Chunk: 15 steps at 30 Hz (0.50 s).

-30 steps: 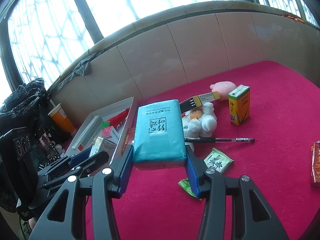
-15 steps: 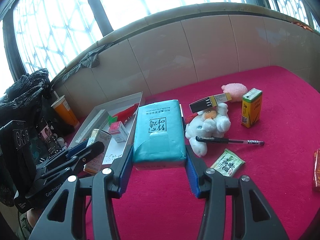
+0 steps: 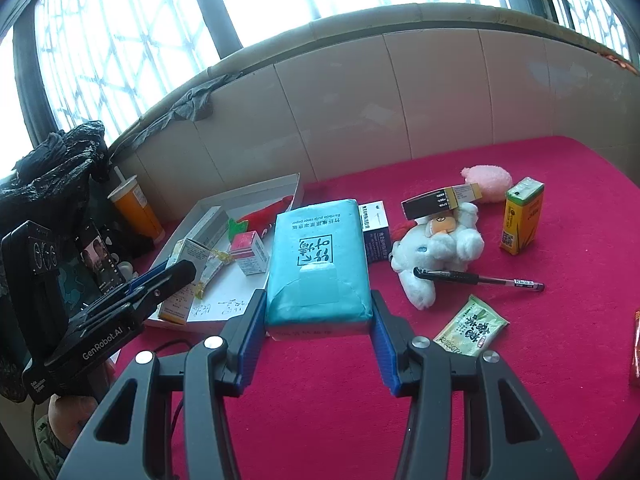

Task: Organize objects
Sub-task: 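Carry the blue-white box and tissue pack with both tools over the cardboard box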

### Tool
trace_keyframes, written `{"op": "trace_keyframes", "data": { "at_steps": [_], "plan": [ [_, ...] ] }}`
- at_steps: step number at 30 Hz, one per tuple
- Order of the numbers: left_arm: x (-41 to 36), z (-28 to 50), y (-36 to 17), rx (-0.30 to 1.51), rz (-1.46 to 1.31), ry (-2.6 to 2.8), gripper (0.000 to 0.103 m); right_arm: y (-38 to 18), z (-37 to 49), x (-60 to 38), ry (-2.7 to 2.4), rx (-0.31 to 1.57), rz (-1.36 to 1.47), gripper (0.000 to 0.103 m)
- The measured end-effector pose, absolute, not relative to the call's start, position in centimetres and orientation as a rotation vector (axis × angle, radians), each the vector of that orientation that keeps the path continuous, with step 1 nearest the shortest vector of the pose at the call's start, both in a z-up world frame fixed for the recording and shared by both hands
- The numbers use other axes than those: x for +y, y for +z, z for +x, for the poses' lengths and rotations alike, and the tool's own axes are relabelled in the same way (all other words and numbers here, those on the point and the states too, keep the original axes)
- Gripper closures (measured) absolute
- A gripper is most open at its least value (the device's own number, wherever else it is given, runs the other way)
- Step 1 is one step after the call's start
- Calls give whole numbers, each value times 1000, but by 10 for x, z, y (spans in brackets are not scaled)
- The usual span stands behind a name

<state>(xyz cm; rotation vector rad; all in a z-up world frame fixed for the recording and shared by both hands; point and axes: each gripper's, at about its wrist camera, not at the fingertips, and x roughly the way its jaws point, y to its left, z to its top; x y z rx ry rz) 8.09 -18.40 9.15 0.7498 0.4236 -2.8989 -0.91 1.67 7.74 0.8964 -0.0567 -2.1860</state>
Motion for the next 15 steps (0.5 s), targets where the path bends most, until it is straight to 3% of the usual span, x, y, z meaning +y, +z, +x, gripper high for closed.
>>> {"op": "trace_keyframes", "data": {
  "at_steps": [15],
  "plan": [
    [-228,90,89,477,709,-2803,67,80,-7,-6,-2151,-3,872,54]
  ]
}}
